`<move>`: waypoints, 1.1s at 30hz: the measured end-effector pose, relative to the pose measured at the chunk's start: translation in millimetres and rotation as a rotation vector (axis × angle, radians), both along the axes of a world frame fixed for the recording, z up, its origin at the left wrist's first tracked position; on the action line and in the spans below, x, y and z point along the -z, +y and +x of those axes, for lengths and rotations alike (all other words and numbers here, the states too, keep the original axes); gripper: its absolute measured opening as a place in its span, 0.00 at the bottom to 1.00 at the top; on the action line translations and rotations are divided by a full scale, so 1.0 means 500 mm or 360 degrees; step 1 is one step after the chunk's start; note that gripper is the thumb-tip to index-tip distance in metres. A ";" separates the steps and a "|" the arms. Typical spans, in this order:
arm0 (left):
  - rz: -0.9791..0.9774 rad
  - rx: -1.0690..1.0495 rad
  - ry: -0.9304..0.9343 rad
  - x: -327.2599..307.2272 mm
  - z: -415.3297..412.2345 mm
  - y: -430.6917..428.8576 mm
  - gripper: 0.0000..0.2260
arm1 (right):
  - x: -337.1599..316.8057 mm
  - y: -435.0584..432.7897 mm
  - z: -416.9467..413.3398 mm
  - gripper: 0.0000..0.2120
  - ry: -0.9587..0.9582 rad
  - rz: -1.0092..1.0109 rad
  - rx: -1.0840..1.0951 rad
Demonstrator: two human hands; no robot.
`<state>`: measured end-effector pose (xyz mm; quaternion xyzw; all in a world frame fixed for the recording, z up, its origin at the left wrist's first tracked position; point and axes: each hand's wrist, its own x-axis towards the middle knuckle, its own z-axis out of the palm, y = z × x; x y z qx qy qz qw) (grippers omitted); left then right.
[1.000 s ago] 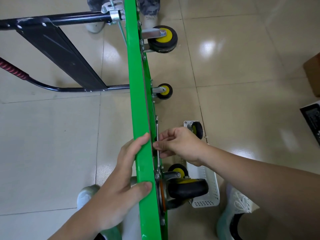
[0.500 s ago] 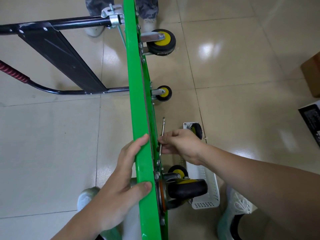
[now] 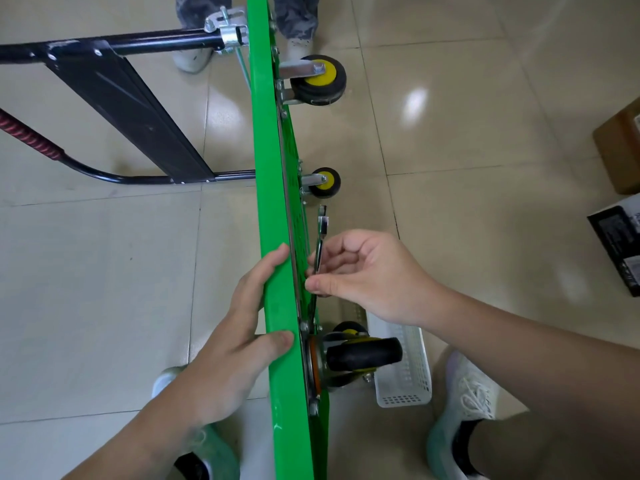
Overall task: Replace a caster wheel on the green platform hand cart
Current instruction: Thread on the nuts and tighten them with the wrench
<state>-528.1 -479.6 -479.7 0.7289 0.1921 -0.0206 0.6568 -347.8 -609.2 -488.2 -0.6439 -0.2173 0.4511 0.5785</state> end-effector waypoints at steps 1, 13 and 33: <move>0.0009 -0.0008 -0.0001 0.001 0.000 0.000 0.37 | 0.003 -0.001 -0.004 0.17 -0.0033 -0.0010 -0.0015; 0.0001 -0.0040 -0.0008 0.001 -0.003 -0.007 0.37 | 0.006 0.006 -0.019 0.12 -0.0255 -0.0105 -0.0066; -0.0030 -0.0052 -0.0067 0.000 -0.004 -0.014 0.36 | 0.045 0.026 -0.012 0.13 -0.0113 -0.0235 0.0004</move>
